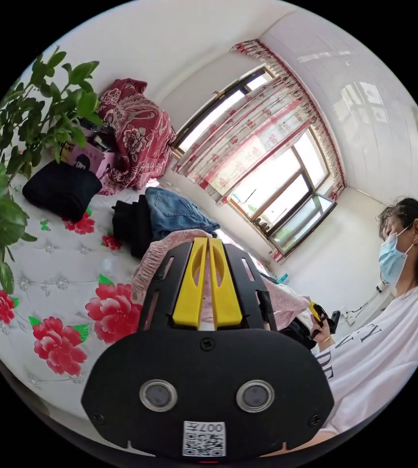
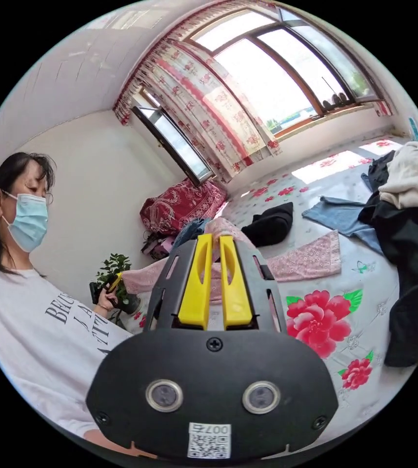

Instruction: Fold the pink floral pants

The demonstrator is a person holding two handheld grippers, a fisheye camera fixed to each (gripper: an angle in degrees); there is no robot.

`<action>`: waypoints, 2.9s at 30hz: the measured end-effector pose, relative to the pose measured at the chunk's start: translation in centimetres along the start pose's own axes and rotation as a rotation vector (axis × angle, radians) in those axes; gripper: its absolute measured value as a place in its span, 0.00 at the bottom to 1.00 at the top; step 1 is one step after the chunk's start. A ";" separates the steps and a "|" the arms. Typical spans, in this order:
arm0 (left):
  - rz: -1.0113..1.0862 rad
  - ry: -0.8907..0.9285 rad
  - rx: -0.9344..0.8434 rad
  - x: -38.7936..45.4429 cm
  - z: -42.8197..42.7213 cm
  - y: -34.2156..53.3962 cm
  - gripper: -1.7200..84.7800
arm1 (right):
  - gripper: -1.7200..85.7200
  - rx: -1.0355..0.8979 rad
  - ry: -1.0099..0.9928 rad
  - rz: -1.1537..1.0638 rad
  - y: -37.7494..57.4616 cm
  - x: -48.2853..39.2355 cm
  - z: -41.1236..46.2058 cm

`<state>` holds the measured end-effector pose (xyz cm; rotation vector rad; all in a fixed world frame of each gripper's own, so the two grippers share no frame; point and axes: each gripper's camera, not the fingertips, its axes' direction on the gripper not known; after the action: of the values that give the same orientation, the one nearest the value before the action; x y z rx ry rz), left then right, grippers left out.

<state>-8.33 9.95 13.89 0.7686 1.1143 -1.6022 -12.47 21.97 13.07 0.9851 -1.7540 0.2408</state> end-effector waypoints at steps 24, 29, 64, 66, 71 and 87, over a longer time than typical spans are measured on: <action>-0.362 -0.303 -0.321 -5.5 -0.1 11.7 0.01 | 0.08 -0.878 0.249 0.082 31.2 -6.0 18.1; -0.331 -0.345 -0.316 -3.8 -1.1 10.1 0.01 | 0.03 -1.013 0.439 -0.273 30.0 -8.1 18.8; -0.508 -0.655 -0.454 -7.7 5.1 16.9 0.02 | 0.03 -0.738 0.730 0.301 22.3 4.4 4.9; -0.483 -0.573 -0.388 -6.9 4.7 15.1 0.01 | 0.02 -0.644 0.676 0.256 19.3 2.7 3.7; -0.342 -0.291 -0.197 -1.6 1.1 6.0 0.01 | 0.02 -0.259 0.363 0.132 7.3 -3.9 -3.9; -0.555 -0.522 -0.561 -5.1 -3.0 22.7 0.03 | 0.04 -0.555 0.619 0.401 21.0 3.6 -8.5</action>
<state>14.75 12.82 10.59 -0.3463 1.3445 -1.6630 -21.86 38.60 25.78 0.1199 -1.3080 0.2570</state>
